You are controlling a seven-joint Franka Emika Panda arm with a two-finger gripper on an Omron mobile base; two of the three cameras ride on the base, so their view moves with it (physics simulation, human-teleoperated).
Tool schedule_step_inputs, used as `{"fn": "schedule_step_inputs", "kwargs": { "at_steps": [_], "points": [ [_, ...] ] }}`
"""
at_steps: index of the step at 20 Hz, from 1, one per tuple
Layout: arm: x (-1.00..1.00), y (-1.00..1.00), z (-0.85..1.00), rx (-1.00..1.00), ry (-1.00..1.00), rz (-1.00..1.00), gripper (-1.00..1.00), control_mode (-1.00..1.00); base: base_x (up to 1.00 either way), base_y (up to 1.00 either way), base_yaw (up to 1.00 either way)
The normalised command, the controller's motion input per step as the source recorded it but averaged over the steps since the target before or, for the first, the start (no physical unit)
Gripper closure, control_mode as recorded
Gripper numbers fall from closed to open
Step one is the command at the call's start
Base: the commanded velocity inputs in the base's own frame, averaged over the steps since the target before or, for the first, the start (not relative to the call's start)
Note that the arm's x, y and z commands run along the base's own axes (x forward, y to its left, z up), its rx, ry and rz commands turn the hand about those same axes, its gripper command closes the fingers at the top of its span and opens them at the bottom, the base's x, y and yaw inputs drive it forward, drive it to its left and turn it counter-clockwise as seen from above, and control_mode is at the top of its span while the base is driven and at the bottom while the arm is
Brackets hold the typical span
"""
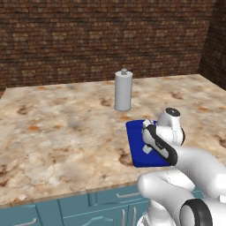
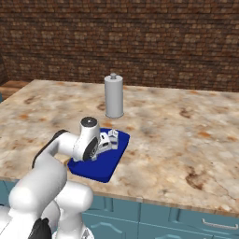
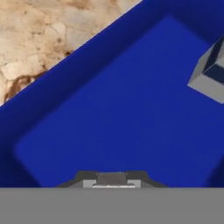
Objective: Take out the milk from the fridge and place it on the tray on the counter. Then take the sugar cube near the tray and place it in the tray.
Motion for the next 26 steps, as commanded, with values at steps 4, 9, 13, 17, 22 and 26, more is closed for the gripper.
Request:
{"fn": "schedule_step_inputs", "kwargs": {
  "at_steps": [4,9,13,17,22,26],
  "points": [
    [0.06,0.00,-0.56,-0.01,0.00,0.05,1.00,-1.00,0.00,0.00,0.00],
    [0.10,0.00,-0.44,-0.01,0.00,0.03,1.00,-1.00,0.00,0.00,0.00],
    [0.10,0.03,-0.33,-0.01,0.00,0.01,1.00,-1.00,0.00,0.00,0.00],
    [0.00,0.09,-0.36,-0.02,0.00,0.00,1.00,-1.00,0.00,0.00,0.00],
    [0.00,0.16,-0.39,-0.03,0.00,0.00,-1.00,-1.00,0.00,0.00,0.00],
    [0.00,0.00,-0.03,0.00,0.00,0.00,-1.00,-1.00,0.00,0.00,0.00]
  ]
}}
